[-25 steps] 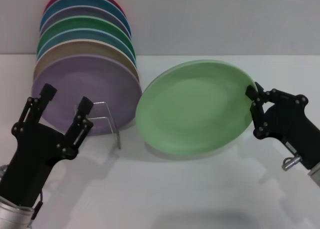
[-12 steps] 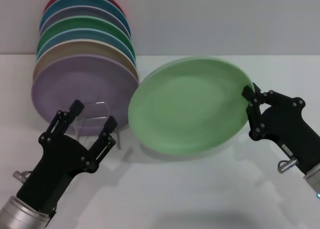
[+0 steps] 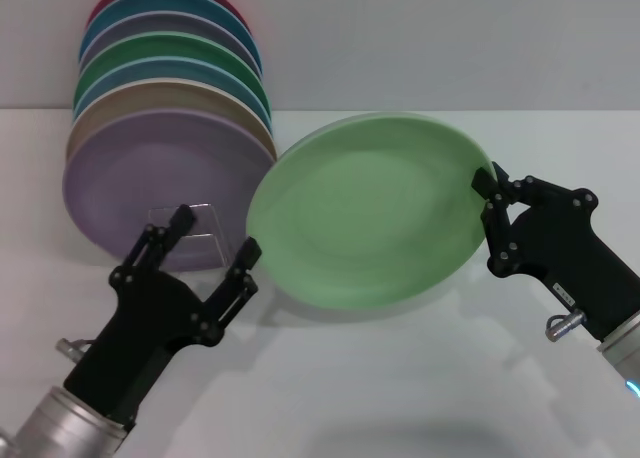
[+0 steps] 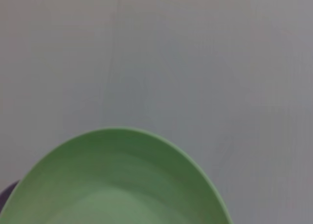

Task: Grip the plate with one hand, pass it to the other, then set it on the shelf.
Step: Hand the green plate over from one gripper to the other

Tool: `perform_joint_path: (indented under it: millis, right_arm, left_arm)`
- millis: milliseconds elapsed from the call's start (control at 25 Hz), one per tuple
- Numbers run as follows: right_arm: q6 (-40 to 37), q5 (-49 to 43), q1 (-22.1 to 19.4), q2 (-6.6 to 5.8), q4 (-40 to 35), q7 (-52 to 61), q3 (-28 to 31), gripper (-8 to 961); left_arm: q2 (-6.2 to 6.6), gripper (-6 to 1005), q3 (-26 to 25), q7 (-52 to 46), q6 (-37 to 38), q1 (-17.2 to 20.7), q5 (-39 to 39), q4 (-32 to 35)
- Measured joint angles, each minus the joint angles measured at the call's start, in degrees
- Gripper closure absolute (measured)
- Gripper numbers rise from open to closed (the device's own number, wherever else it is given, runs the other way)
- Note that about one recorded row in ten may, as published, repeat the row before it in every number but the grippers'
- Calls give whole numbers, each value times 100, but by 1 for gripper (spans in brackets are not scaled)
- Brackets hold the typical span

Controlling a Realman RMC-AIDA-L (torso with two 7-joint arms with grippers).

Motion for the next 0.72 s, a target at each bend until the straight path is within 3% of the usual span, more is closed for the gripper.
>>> perform_joint_path:
  millis: [720]
  right_arm:
    - [18, -18, -68, -14, 170, -9, -246, 932]
  left_arm:
    - [8, 242, 35, -18, -160, 6, 0, -81]
